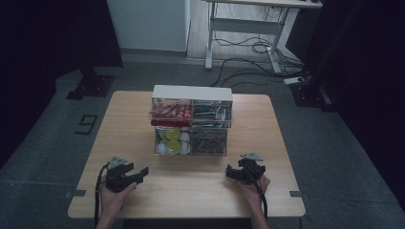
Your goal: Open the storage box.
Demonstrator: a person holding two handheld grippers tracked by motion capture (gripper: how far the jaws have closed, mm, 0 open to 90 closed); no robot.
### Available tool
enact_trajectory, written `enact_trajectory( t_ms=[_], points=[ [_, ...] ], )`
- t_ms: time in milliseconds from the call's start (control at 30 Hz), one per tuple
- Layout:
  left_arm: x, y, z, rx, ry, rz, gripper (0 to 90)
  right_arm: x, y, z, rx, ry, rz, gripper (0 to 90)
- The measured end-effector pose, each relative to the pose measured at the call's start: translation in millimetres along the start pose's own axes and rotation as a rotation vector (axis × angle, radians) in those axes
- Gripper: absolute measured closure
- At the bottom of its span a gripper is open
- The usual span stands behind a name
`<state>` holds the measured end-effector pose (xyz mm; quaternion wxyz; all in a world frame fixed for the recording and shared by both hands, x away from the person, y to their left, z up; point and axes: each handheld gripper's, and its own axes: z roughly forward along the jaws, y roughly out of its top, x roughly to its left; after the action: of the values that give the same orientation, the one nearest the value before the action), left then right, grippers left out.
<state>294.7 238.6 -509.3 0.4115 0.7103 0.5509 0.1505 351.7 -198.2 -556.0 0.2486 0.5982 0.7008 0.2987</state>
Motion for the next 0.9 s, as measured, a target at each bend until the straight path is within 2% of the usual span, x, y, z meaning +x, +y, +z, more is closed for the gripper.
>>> enact_trajectory(
  t_ms=[100, 233, 367, 600, 800, 900],
  points=[
    [0.8, 0.5, 1.2, 0.003, 0.002, 0.0, 29.7, -1.0, 0.2, -0.1, -0.007, 0.017, -0.019, 2.2],
    [0.4, 0.7, 2.0, 0.004, 0.0, 0.003, 29.7, -1.3, -0.3, -0.9, -0.009, 0.018, -0.02, 4.4],
    [-1.8, 1.2, 1.6, -0.004, -0.003, 0.009, 29.8, -2.4, -2.2, -4.2, -0.033, 0.018, -0.015, 14.1],
    [-4.3, 1.4, 0.9, -0.005, -0.005, 0.018, 29.8, -3.0, -2.5, -4.9, -0.044, 0.015, -0.012, 19.7],
    [-4.5, 1.5, 1.4, -0.004, -0.005, 0.015, 29.8, -5.8, -3.4, -7.1, -0.07, 0.032, -0.023, 36.1],
    [-5.1, 1.2, 2.0, 0.0, -0.006, 0.018, 29.8, -8.4, -2.8, -11.7, -0.113, 0.03, -0.02, 42.6]
  ],
)
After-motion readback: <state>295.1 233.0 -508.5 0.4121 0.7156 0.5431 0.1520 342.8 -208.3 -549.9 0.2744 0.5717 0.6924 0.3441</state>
